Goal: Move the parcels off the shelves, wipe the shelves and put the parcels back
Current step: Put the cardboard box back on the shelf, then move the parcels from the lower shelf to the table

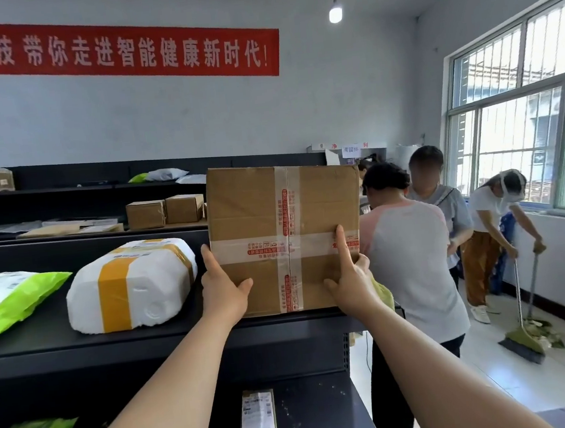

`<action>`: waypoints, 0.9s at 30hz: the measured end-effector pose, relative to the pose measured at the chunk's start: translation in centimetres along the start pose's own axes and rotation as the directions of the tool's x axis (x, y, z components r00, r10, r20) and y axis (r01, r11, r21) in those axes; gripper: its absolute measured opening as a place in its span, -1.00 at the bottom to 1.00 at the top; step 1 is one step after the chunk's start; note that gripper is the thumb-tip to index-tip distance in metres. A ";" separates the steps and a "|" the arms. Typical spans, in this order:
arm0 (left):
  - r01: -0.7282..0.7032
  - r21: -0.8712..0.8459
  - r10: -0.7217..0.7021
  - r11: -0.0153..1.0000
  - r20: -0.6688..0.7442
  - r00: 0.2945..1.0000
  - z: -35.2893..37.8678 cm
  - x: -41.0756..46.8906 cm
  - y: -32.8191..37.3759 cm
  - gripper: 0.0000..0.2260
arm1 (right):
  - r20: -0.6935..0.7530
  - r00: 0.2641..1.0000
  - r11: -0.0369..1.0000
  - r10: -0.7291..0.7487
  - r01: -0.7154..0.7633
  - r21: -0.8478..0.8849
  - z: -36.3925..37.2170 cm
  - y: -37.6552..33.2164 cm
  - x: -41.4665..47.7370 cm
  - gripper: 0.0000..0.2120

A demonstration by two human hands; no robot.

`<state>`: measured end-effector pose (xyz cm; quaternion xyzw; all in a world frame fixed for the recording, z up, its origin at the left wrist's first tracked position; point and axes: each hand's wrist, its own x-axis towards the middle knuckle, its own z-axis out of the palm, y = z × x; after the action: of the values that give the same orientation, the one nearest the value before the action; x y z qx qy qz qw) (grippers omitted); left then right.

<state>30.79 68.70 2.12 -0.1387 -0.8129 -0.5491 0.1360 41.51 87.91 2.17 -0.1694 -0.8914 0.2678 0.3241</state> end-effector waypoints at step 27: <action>0.055 0.115 -0.060 0.992 0.046 0.997 -4.2 -10.6 -3.4 -0.70 | 0.208 0.974 0.988 -0.089 0.061 0.139 3.7 0.3 -8.4 -0.80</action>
<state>39.62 62.80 -3.28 -0.1209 -0.8496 -0.5020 0.1075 45.23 82.80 -4.46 -0.0840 -0.9071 0.3304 0.2468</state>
